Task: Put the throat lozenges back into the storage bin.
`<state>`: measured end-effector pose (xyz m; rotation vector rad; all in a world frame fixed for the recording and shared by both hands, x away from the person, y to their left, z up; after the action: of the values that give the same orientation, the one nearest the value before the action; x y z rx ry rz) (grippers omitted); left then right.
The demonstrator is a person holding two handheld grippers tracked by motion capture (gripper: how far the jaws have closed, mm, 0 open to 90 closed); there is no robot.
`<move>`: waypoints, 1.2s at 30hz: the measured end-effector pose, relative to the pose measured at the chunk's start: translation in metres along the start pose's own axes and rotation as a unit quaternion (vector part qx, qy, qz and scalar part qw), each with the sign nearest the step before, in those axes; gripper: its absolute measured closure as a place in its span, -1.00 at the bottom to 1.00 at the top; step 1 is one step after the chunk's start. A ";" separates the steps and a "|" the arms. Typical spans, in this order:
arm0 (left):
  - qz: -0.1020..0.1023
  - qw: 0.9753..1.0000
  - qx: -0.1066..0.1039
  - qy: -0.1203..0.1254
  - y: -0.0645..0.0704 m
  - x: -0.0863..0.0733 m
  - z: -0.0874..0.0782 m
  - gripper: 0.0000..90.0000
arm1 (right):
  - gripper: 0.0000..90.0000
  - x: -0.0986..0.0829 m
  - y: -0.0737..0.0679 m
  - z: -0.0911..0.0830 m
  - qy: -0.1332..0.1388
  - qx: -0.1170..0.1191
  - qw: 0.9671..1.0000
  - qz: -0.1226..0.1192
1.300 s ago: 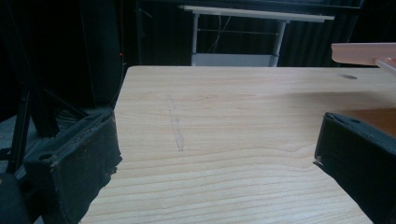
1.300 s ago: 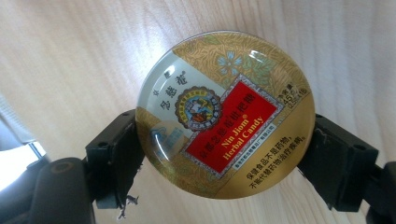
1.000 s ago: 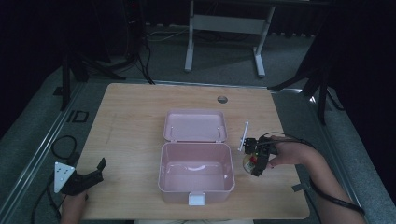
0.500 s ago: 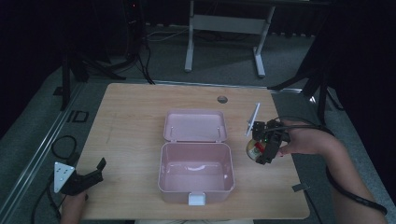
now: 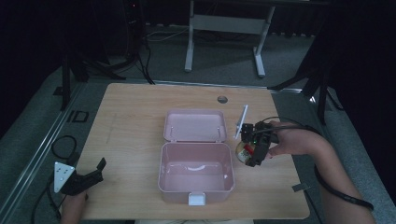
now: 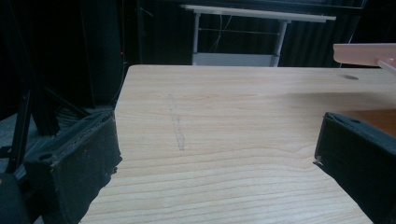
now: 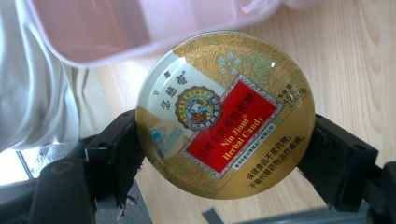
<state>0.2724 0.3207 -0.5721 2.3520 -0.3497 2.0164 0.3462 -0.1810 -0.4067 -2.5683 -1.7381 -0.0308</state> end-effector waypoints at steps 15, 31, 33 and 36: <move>-0.004 1.000 -0.004 0.002 0.000 0.000 0.000 -0.99 | -0.55 0.054 -0.027 0.009 0.004 0.011 0.998 -0.060; -0.004 1.000 -0.006 0.000 0.000 0.000 0.000 -0.99 | -0.55 0.072 -0.042 0.047 -0.017 0.034 0.996 -0.082; -0.004 1.000 -0.006 0.000 0.000 0.000 0.000 -0.99 | -0.55 0.073 -0.044 0.055 -0.018 0.038 0.995 -0.086; -0.004 1.000 -0.006 0.000 0.000 0.000 0.000 -0.99 | -0.55 0.074 -0.046 0.068 -0.020 0.045 0.995 -0.092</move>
<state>0.2723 0.3210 -0.5722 2.3438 -0.3500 2.0051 0.3305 -0.0925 -0.4711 -2.3552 -1.9369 0.0909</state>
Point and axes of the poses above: each handheld gripper's, and its own axes: z roughly forward along the jaws, x roughly out of its top, y roughly to its right, the point moved 5 cm from there along z, roughly forward along the jaws, and after that the axes turned 11 degrees about z, right-handed, at the moved point
